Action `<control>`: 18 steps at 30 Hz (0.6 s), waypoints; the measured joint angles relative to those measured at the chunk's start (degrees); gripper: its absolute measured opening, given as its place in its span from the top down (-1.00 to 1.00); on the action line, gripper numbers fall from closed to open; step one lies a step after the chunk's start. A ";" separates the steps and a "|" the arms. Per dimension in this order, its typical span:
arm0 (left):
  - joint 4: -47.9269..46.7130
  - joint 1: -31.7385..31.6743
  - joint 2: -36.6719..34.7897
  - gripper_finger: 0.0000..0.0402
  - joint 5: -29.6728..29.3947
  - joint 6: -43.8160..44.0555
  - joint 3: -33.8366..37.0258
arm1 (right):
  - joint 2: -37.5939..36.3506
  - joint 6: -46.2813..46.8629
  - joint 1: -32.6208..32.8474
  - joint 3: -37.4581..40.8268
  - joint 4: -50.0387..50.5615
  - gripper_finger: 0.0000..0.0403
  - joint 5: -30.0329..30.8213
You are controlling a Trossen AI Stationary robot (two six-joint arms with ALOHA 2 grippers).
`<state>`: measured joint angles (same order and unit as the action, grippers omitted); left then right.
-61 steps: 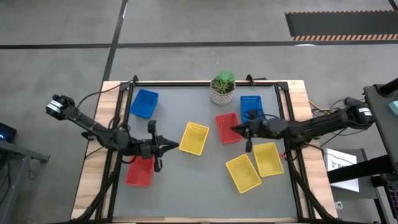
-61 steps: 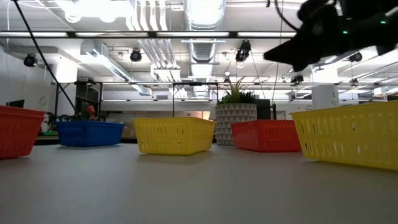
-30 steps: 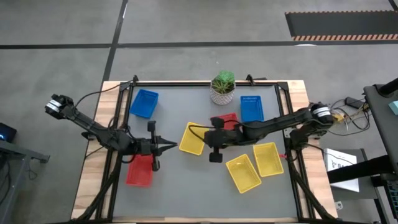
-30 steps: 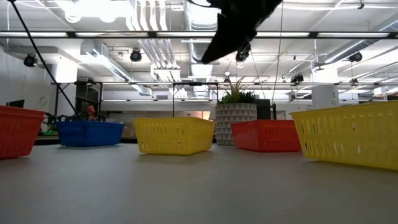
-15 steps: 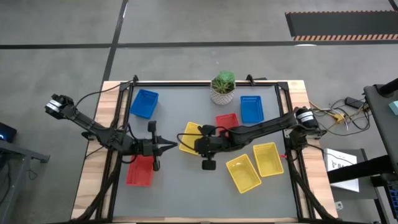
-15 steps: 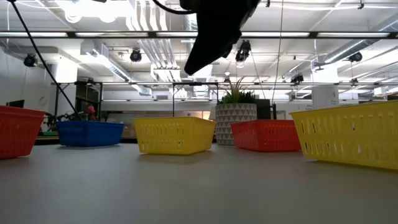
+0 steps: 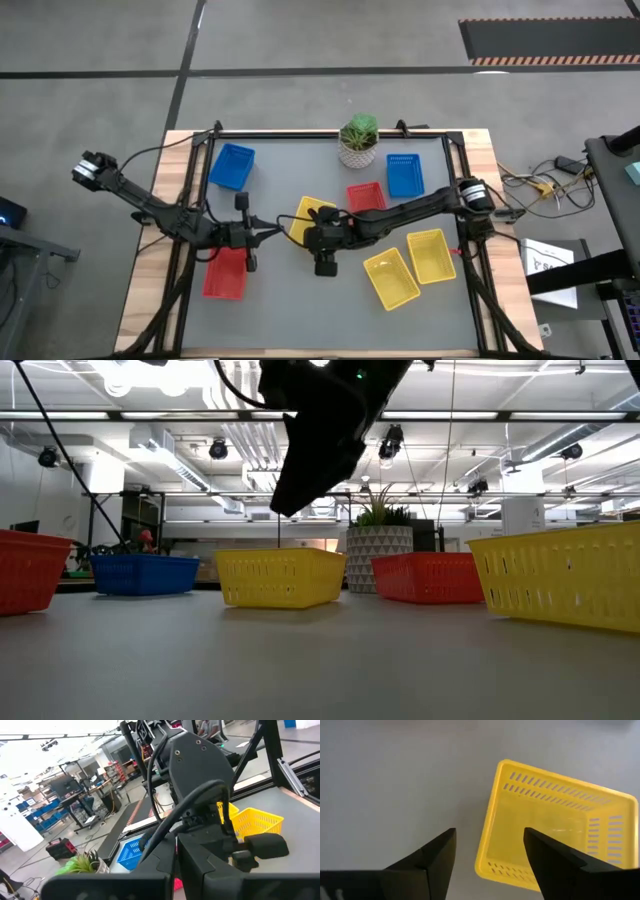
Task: Stack baskets by color
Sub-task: Stack the top yellow bin on top of the bottom left yellow bin
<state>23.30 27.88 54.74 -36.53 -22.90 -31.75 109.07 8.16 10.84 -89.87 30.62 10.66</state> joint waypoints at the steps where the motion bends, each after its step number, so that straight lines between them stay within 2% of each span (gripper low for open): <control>1: -0.04 0.00 -0.18 0.99 -0.02 0.00 0.02 | 0.59 -0.06 -0.11 -0.45 0.10 -0.12 0.00; 18: -0.58 0.02 -0.57 0.99 0.05 0.00 0.26 | 12.63 0.26 -1.64 -12.52 2.63 -0.10 0.80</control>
<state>22.72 27.90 54.17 -36.49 -22.90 -31.48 121.70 8.43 9.20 -102.38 33.25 11.46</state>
